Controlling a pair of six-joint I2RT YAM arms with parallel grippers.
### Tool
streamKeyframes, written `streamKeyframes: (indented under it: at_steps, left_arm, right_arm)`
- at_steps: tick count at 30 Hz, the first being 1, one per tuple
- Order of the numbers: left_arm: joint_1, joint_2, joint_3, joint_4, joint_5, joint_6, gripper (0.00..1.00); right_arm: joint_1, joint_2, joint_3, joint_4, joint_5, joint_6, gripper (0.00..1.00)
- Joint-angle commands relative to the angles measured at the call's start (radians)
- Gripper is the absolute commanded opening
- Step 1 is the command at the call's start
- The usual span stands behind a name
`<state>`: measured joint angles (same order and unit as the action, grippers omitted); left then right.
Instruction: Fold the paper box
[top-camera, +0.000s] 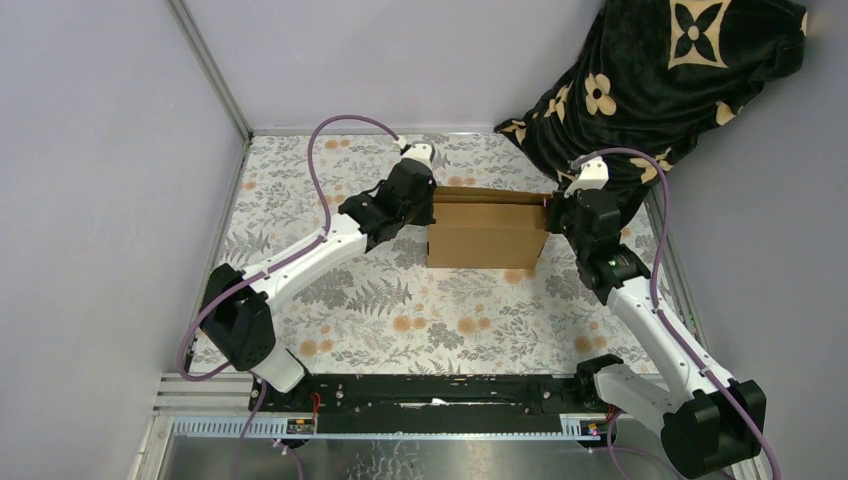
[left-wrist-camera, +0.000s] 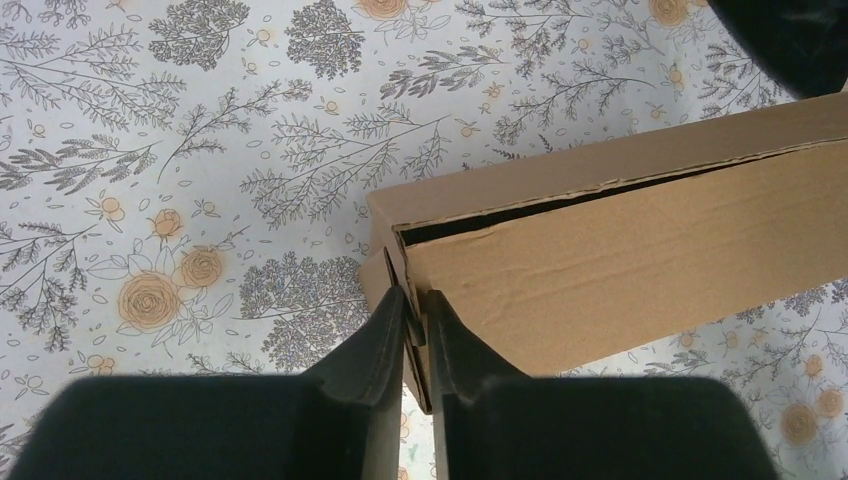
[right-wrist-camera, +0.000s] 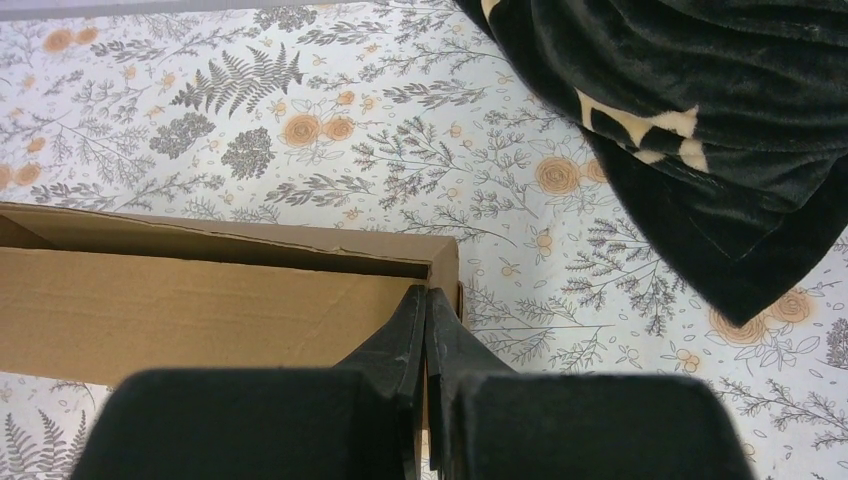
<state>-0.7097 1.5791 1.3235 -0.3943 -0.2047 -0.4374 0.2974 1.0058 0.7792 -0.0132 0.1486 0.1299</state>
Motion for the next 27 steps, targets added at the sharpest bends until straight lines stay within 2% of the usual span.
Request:
streamKeyframes:
  at_steps: [1, 7, 21, 27]
  left_arm:
    - [-0.046, 0.041, -0.032, 0.069, 0.092, -0.013, 0.20]
    - [-0.047, 0.025, -0.016, 0.072, 0.112, 0.024, 0.33]
    - [-0.046, -0.054, -0.053, 0.060, 0.147, 0.073, 0.36]
    - [-0.042, -0.073, -0.082, 0.084, 0.177, 0.095, 0.46]
  right_arm:
    - [0.048, 0.010, -0.068, -0.125, -0.089, 0.061, 0.00]
    - [0.049, 0.007, -0.064, -0.133, -0.077, 0.057, 0.00]
    - [0.049, 0.007, -0.058, -0.139, -0.058, 0.054, 0.00]
    - [0.049, 0.011, -0.055, -0.137, -0.058, 0.057, 0.00]
